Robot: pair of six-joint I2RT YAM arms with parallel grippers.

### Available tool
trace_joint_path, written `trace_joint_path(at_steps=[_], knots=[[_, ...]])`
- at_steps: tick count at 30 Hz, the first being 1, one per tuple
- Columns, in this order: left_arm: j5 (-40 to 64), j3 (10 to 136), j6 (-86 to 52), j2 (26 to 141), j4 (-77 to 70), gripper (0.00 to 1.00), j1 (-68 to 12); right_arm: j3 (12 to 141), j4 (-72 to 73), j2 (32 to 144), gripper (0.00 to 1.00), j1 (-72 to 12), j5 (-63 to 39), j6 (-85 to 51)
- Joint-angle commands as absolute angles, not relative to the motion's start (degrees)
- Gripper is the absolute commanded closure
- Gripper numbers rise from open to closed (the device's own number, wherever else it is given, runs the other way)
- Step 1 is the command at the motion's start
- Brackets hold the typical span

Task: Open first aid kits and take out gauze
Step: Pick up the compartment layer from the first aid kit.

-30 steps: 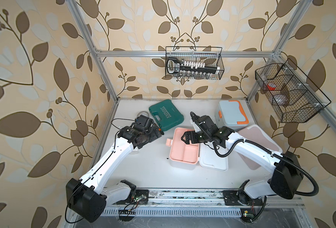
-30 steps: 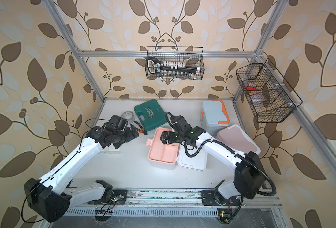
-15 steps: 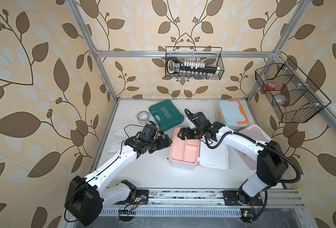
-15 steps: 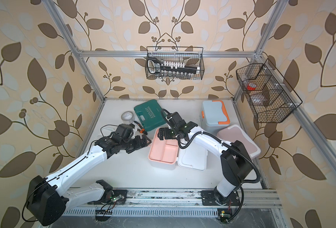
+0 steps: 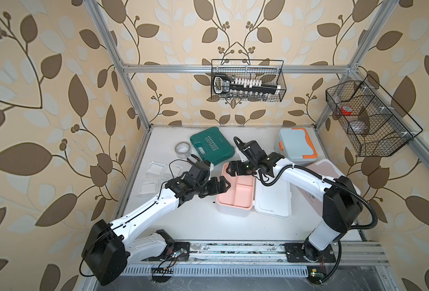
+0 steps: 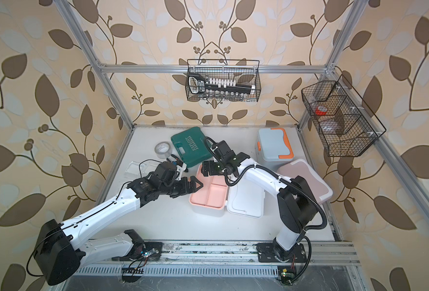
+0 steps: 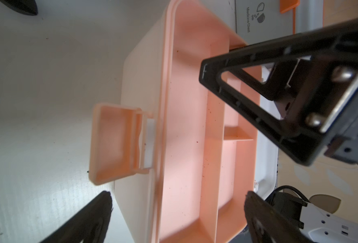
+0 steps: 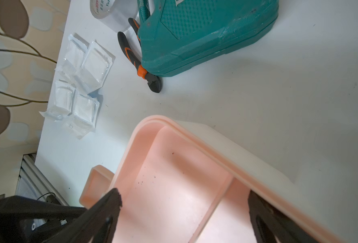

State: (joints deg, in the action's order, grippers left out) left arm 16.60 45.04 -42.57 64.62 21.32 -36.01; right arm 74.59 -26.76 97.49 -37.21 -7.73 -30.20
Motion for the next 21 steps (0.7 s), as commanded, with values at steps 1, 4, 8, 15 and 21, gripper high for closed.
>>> trace_joint_path(at_steps=[1,4,8,15,21], knots=[[17.99,43.38,-44.22,61.57,18.91,0.01,-36.65,75.10,-31.24,99.76,0.08,-37.30,-6.00,-30.07],[18.59,41.11,-45.07,58.97,18.40,0.01,-36.67,75.86,-31.97,100.04,0.11,-37.85,-5.20,-30.32],[16.40,41.54,-43.78,55.79,23.51,0.01,-36.73,77.62,-34.07,100.85,0.16,-38.69,-2.34,-30.54],[14.50,41.90,-43.68,52.26,28.33,0.01,-36.70,80.23,-37.64,101.43,0.28,-39.46,2.33,-31.88],[12.25,41.31,-44.38,48.87,29.43,0.01,-36.68,80.23,-37.69,101.96,0.36,-41.60,2.85,-33.66]])
